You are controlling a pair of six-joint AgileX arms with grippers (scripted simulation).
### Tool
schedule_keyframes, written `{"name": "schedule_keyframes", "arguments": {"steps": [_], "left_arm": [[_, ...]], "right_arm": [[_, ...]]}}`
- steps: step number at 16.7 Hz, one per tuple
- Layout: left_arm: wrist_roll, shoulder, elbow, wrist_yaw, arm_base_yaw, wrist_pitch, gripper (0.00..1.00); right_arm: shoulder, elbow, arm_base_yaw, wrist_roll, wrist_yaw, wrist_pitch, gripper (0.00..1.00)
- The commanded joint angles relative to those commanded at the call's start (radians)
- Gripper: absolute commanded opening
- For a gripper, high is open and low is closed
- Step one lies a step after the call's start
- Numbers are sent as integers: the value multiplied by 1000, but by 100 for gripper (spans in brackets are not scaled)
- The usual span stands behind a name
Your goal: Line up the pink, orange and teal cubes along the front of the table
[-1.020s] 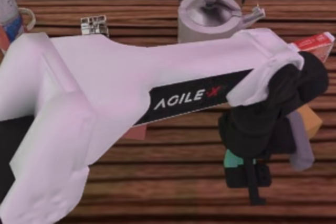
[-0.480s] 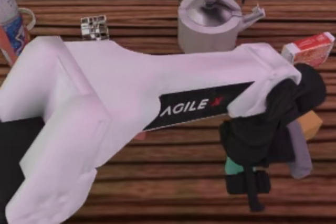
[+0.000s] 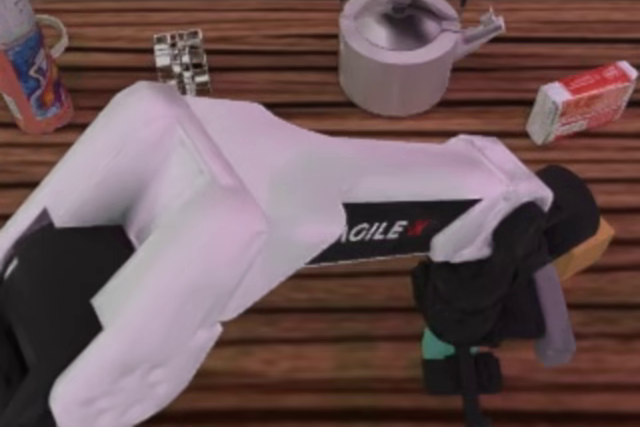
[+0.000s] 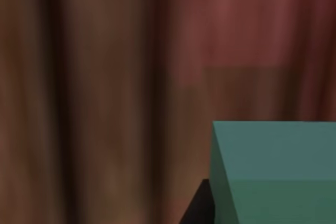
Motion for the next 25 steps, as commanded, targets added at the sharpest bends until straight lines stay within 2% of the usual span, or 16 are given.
{"name": "schedule_keyframes", "arguments": {"steps": [1,14,25], "left_arm": [[0,0,0,0,0,0,0],[0,0,0,0,0,0,98],[2,-5,15,-1,0,-17,100]], "right_arm": [[0,0,0,0,0,0,100],[0,0,0,0,0,0,100],[0,0,0,0,0,0,100]]}}
